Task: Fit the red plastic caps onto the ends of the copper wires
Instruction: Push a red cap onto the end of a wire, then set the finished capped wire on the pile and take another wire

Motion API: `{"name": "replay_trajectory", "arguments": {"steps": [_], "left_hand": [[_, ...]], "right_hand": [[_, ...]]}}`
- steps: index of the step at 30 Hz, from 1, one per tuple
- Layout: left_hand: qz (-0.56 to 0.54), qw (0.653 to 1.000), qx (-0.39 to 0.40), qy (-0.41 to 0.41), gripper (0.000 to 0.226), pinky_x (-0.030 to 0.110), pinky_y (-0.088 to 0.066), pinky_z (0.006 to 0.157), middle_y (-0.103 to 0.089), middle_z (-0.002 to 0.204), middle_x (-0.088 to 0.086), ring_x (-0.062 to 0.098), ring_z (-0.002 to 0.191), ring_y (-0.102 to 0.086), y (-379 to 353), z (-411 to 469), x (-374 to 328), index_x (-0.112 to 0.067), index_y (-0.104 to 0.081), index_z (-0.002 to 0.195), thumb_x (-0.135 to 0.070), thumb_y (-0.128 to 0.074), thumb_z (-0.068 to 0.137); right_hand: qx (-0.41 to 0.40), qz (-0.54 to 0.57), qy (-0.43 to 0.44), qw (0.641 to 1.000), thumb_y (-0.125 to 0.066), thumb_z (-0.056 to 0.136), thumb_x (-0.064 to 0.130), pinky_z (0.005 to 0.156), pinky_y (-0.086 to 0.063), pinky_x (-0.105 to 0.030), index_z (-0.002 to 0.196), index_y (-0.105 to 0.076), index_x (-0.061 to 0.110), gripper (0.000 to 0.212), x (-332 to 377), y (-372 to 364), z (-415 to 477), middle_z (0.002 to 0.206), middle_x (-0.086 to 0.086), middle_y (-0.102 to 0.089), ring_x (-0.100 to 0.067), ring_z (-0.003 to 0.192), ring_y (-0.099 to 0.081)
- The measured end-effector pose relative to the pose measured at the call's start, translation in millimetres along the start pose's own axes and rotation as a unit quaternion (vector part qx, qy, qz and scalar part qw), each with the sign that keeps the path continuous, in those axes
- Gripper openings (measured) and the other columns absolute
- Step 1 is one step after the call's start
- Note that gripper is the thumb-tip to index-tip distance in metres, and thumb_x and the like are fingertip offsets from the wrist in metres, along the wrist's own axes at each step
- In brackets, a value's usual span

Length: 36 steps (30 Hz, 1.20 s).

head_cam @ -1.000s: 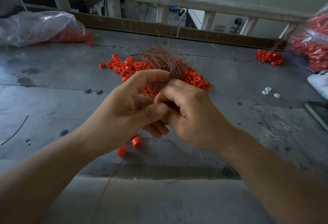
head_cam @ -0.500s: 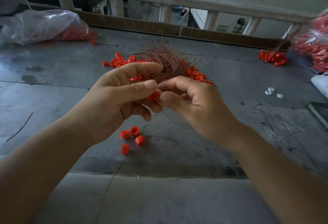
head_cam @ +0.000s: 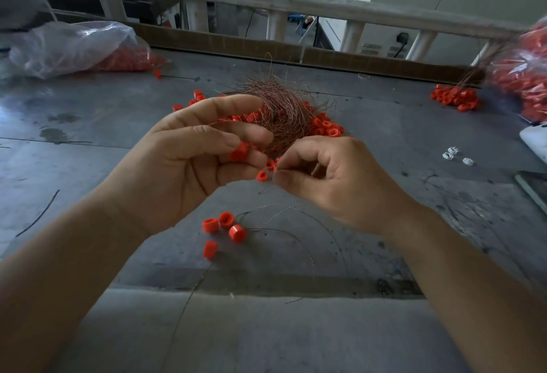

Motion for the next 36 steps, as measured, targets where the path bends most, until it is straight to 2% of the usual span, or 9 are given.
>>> {"name": "replay_trajectory", "arguments": {"steps": [3,5,12,16,19,25,29,32,36], "left_hand": [[0.093,0.995,-0.028,0.003,0.034,0.021,-0.053,0.049,-0.063,0.068,0.006,0.019,0.056,-0.066,5.0,0.0,-0.4,-0.009,-0.068,0.087,0.007,-0.05,0.062],[0.185,0.982,-0.041,0.001,0.032,0.022,-0.053,0.049,-0.063,0.066,0.004,0.021,0.057,-0.067,6.3,-0.7,0.2,-0.013,-0.071,0.078,0.013,-0.057,0.067],[0.481,0.876,-0.037,0.002,0.056,0.025,-0.055,0.066,-0.069,0.073,-0.012,0.009,0.066,-0.067,13.1,2.1,14.0,-0.048,-0.066,0.077,0.007,-0.07,0.068],[0.537,0.843,-0.003,0.031,0.049,0.026,-0.055,0.061,-0.068,0.072,-0.018,0.006,0.06,-0.065,15.1,1.6,20.5,-0.044,-0.066,0.069,0.004,-0.071,0.068],[0.551,0.833,0.024,0.048,0.042,0.016,-0.05,0.048,-0.068,0.068,-0.018,0.005,0.052,-0.063,15.2,1.4,22.9,-0.044,-0.064,0.067,-0.003,-0.073,0.068],[0.565,0.822,0.014,0.065,0.019,0.02,-0.053,0.057,-0.068,0.067,-0.018,0.002,0.057,-0.064,15.8,2.2,19.8,-0.049,-0.066,0.074,-0.046,-0.065,0.056],[0.539,0.833,-0.123,0.024,0.008,0.019,-0.044,0.061,-0.068,0.064,-0.013,-0.003,0.056,-0.06,33.3,7.1,11.1,-0.034,-0.07,0.065,-0.026,-0.071,0.068],[0.594,0.772,-0.227,-0.006,0.02,0.02,-0.038,0.057,-0.062,0.076,-0.015,0.002,0.059,-0.055,45.7,11.8,8.0,-0.026,-0.068,0.086,-0.008,-0.07,0.076],[0.643,0.729,-0.234,0.004,0.036,0.026,-0.039,0.074,-0.056,0.105,0.002,0.018,0.082,-0.057,52.2,20.8,18.5,-0.017,-0.063,0.112,-0.002,-0.064,0.08]], "right_hand": [[-0.01,-0.001,-0.011,1.0,-0.067,0.08,0.019,0.052,-0.044,-0.014,0.07,-0.064,0.024,0.012,-2.2,8.1,0.3,0.061,0.009,-0.059,-0.004,0.057,-0.054],[-0.001,-0.02,-0.022,1.0,-0.067,0.08,0.02,0.053,-0.044,-0.015,0.069,-0.062,0.026,0.014,-4.9,12.1,0.9,0.06,0.009,-0.059,-0.002,0.056,-0.053],[0.112,-0.128,-0.067,0.983,-0.066,0.082,0.022,0.062,-0.042,-0.007,0.078,-0.066,0.022,0.004,-18.1,-0.6,2.3,0.072,0.014,-0.059,0.002,0.065,-0.054],[0.151,-0.158,-0.055,0.974,-0.066,0.083,0.023,0.064,-0.038,-0.003,0.085,-0.068,0.018,0.006,-21.4,-9.1,3.7,0.071,0.019,-0.049,0.008,0.068,-0.047],[0.184,-0.158,-0.047,0.969,-0.065,0.083,0.022,0.066,-0.034,0.001,0.087,-0.068,0.018,0.007,-21.2,-15.2,3.0,0.071,0.02,-0.048,0.009,0.069,-0.046],[0.199,-0.139,-0.025,0.97,-0.063,0.084,0.018,0.071,-0.037,-0.003,0.092,-0.069,0.018,0.01,-17.4,-22.9,2.0,0.071,0.024,-0.048,0.011,0.071,-0.047],[0.2,-0.112,-0.023,0.973,-0.06,0.087,0.016,0.071,-0.036,0.002,0.099,-0.07,0.015,0.015,-14.8,-21.0,1.9,0.074,0.025,-0.049,0.015,0.07,-0.047],[0.178,-0.088,-0.035,0.979,-0.06,0.087,0.017,0.07,-0.036,0.001,0.097,-0.07,0.017,0.015,-15.1,-11.4,2.1,0.078,0.023,-0.055,0.016,0.071,-0.051],[0.151,-0.059,-0.054,0.985,-0.061,0.085,0.021,0.069,-0.041,-0.005,0.091,-0.069,0.024,0.01,-16.2,4.0,1.1,0.08,0.018,-0.062,0.012,0.075,-0.055]]}}
Point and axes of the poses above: each hand's wrist, its own z-axis towards the middle knuckle, its own y-axis out of the back of the hand, x = y × z, the point moved 2 cm from there along z, towards the middle knuckle
